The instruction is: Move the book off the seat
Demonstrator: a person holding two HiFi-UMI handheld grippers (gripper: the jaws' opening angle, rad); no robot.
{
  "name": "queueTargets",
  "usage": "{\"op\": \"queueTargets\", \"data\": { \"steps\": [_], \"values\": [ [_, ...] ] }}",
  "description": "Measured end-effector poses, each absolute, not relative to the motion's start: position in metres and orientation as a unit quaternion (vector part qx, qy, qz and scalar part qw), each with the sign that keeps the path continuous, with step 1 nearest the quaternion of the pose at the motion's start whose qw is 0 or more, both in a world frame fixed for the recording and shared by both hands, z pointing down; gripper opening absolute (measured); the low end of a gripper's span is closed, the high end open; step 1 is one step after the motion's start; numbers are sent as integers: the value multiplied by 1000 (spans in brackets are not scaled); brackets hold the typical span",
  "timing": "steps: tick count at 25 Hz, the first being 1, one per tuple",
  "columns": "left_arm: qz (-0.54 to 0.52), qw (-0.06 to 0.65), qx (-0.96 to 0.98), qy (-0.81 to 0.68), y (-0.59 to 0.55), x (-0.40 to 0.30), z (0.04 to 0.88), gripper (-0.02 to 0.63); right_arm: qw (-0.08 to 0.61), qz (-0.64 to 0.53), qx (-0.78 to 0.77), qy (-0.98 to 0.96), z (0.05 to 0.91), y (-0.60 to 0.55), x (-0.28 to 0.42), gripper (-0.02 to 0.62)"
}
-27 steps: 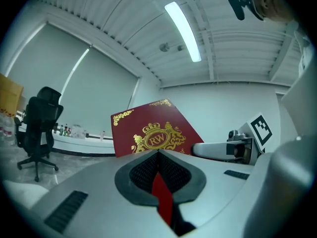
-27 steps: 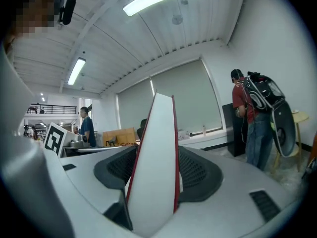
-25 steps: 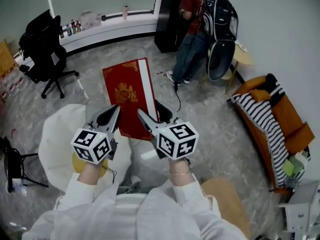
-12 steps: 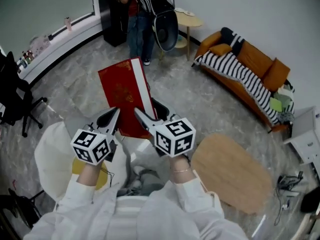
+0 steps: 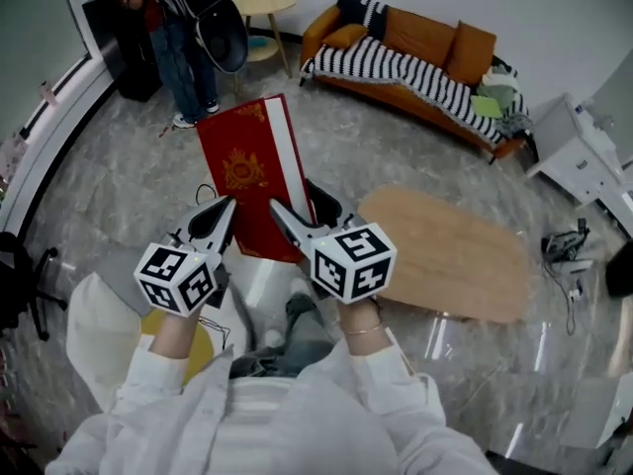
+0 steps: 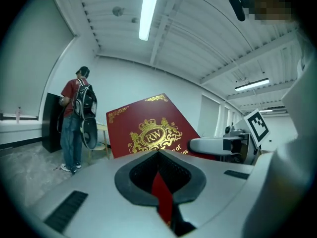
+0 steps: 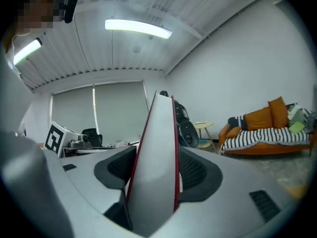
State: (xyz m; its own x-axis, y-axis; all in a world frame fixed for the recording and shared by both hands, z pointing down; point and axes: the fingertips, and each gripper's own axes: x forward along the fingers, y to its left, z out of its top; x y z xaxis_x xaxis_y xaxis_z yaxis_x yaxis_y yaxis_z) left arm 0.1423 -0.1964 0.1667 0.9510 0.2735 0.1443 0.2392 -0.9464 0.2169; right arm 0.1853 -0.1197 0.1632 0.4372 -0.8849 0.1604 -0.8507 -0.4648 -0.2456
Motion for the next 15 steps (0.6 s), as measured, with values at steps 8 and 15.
{"op": "queueTargets", "data": {
  "steps": [8,15],
  "values": [
    [100,92,958,252,-76,184,157,5,87,-131,-904,397,158,10,205,270],
    [110,86,939,314,36,205,151,5,95,-128,-930,330,152,124,216,270]
  ]
}}
